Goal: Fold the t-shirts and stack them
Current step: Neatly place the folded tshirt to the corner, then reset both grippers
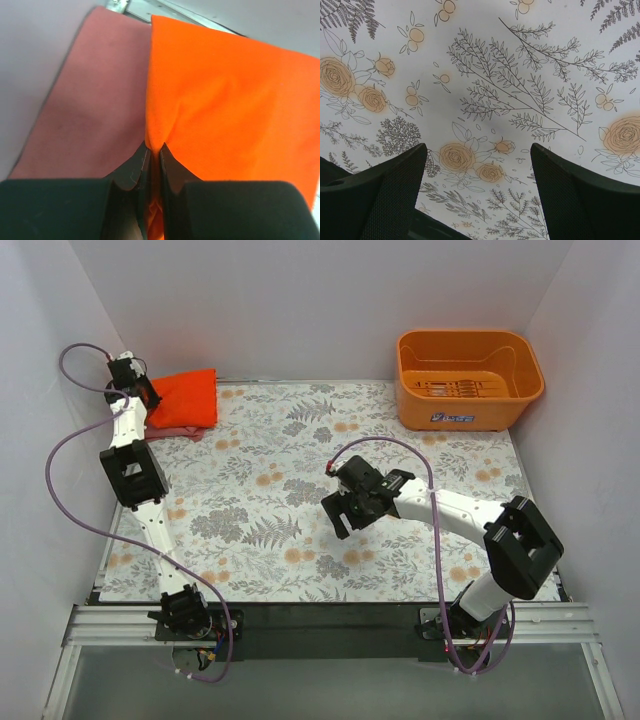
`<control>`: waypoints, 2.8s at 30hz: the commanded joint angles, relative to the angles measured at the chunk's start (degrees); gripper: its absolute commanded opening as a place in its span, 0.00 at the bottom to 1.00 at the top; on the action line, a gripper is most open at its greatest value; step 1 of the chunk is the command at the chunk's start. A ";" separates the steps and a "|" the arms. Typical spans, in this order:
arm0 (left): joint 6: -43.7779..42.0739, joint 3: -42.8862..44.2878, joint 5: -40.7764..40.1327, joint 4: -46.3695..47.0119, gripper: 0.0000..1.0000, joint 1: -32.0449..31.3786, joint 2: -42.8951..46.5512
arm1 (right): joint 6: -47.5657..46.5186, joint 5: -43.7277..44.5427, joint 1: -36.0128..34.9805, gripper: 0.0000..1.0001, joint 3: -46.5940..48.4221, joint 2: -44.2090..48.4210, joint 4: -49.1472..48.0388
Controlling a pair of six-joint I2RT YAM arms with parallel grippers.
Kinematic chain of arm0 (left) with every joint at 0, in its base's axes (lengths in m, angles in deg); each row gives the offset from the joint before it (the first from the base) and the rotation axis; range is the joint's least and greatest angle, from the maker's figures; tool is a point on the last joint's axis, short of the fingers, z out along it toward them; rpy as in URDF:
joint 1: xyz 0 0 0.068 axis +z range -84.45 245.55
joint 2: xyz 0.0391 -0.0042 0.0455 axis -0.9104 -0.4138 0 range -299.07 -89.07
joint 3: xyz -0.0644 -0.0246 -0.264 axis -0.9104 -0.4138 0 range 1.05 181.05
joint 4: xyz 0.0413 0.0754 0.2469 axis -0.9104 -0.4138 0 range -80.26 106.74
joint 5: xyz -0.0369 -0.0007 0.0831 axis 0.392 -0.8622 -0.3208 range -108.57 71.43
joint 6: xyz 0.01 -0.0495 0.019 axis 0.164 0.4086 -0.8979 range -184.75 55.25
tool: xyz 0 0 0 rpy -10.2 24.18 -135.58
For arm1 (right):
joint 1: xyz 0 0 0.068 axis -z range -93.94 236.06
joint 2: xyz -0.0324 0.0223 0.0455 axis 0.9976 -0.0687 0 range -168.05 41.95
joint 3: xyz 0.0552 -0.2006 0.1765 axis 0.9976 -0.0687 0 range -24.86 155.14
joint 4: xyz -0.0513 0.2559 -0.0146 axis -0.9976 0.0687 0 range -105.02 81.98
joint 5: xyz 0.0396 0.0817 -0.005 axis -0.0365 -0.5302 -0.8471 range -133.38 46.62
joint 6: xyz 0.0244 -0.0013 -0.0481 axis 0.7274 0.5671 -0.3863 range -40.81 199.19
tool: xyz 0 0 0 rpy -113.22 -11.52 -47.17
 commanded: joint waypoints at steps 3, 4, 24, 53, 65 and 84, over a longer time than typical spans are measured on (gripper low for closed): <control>-4.29 3.08 -11.47 3.49 0.00 0.25 0.77 | 0.02 -0.26 0.23 0.90 3.12 -0.96 1.25; -4.55 3.17 -13.22 4.10 0.00 -0.01 0.60 | 0.02 -0.26 0.23 0.90 3.21 -1.14 1.34; -5.88 0.62 -21.59 9.56 0.00 -0.81 -1.51 | 0.20 0.00 0.23 0.90 3.65 -2.55 2.13; 1.42 -26.43 -17.89 16.15 0.87 -11.16 26.77 | 2.49 13.27 6.90 0.95 5.05 4.12 4.50; 17.85 -54.20 -11.92 3.69 0.89 -27.17 63.41 | 0.12 21.17 23.61 0.99 0.92 29.08 5.20; 26.73 -66.60 -35.29 -25.42 0.91 -30.25 109.66 | -10.08 35.60 23.88 0.98 -11.12 66.26 -0.42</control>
